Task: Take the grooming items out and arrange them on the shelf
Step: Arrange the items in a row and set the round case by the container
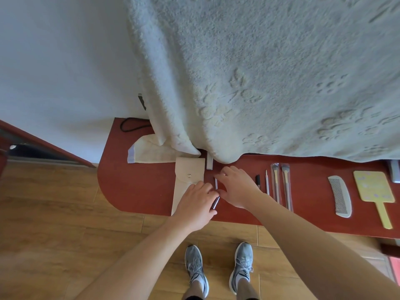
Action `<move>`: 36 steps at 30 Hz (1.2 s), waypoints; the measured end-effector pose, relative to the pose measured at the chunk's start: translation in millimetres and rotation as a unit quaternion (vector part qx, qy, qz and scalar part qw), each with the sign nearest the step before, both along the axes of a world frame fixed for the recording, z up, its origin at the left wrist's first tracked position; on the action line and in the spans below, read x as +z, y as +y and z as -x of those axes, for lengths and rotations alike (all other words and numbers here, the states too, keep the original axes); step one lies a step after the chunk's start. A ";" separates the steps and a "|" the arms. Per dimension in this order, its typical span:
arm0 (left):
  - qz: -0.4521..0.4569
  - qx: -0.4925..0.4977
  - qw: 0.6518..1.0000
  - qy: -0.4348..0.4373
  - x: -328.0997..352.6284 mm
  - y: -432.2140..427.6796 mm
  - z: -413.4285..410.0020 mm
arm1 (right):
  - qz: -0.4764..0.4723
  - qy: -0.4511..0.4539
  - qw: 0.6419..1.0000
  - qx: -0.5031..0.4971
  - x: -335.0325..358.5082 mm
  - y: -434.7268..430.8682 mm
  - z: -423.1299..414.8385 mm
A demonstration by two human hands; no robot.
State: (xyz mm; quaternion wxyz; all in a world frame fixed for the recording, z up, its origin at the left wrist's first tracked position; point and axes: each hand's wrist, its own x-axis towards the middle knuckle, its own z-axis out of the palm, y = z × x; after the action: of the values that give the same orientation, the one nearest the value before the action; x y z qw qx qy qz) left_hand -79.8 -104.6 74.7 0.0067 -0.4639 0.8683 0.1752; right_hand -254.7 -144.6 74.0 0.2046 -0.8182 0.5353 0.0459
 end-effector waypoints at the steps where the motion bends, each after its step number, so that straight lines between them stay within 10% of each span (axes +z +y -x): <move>1: -0.001 0.002 1.000 0.001 -0.5 0.1 0.4 | 0.001 -0.002 1.000 0.000 -0.4 -0.4 0.0; 36: -0.033 0.073 0.996 0.049 -4.3 8.9 82.6 | 0.020 0.018 1.000 -0.015 7.1 1.6 82.0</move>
State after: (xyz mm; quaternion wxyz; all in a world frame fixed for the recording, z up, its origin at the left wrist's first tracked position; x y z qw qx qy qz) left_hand -162.5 -95.7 70.5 -0.0338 -0.5160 0.8255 0.2263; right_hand -336.6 -143.0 81.1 0.1795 -0.8130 0.5519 0.0467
